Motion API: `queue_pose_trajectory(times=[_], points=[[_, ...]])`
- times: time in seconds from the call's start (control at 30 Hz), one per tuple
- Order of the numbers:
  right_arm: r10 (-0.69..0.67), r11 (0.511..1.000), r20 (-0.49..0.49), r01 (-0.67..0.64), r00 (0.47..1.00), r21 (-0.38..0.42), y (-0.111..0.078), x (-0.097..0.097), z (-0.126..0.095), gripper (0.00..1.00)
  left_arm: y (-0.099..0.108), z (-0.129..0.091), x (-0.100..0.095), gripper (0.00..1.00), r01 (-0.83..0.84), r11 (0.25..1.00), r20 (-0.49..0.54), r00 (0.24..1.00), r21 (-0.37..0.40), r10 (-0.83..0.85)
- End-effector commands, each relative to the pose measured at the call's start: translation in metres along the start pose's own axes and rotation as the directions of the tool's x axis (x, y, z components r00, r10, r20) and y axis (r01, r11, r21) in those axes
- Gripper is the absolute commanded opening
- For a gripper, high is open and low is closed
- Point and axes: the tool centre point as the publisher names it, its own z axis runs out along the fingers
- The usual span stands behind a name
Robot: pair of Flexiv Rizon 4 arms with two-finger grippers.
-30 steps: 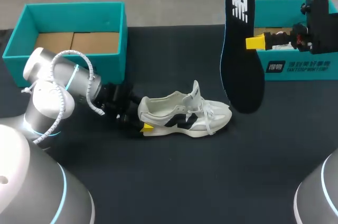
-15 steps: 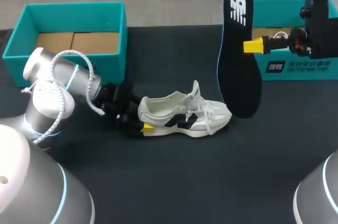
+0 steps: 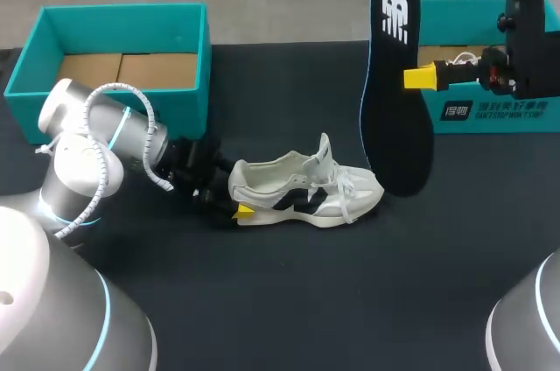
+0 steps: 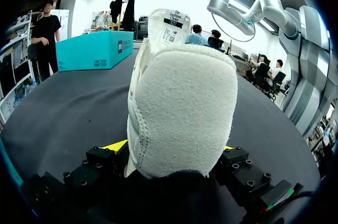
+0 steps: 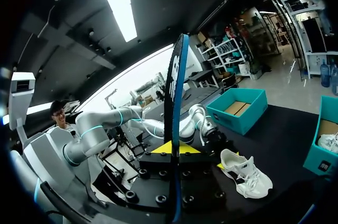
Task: Take the shoe out of the shoebox, open the shoe tongue, remove and reinsert the insole, then place the shoe into the shoebox
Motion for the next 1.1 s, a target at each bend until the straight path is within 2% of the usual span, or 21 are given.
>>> queue_pose_trajectory(times=[0.03, 0.17, 0.2, 0.3, 0.33, 0.37, 0.7, 1.1], points=[[0.001, 1.000, 0.003, -0.001, 1.000, 0.000, -0.001, 0.000, 0.001, 0.00, 0.002, 0.003, -0.002, 0.00, 0.001, 1.000, -0.002, 1.000, -0.001, -0.001], [0.001, 1.000, 0.003, -0.001, 1.000, 0.000, -0.001, 0.000, 0.001, 0.00, 0.002, 0.003, -0.002, 0.00, 0.001, 1.000, -0.002, 1.000, -0.001, -0.001], [0.001, 1.000, 0.003, -0.001, 1.000, 0.000, -0.001, 0.000, 0.001, 0.00, 0.002, 0.003, -0.002, 0.03, 0.001, 1.000, -0.002, 1.000, -0.001, -0.001], [0.001, 1.000, 0.003, -0.001, 1.000, 0.000, -0.001, 0.000, 0.001, 0.00, 0.002, 0.003, -0.002, 0.54, 0.001, 1.000, -0.002, 1.000, -0.001, -0.001], [0.001, 1.000, 0.003, -0.001, 1.000, 0.000, -0.001, 0.000, 0.001, 0.00, 0.002, 0.003, -0.002, 0.87, 0.000, 1.000, -0.003, 1.000, -0.004, 0.000], [0.001, 1.000, 0.003, -0.001, 1.000, 0.000, -0.001, 0.000, 0.001, 0.00, 0.002, 0.003, -0.002, 1.00, -0.001, 1.000, -0.007, 1.000, -0.006, 0.001], [0.001, 1.000, 0.003, -0.001, 1.000, 0.000, -0.001, 0.000, 0.001, 0.00, 0.000, -0.003, 0.001, 1.00, -0.009, 1.000, -0.026, 1.000, -0.022, 0.008], [0.001, 1.000, 0.003, -0.001, 1.000, 0.000, -0.001, 0.000, 0.001, 0.00, -0.011, -0.019, 0.006, 1.00, -0.014, 0.990, 0.002, 1.000, -0.143, 0.015]])
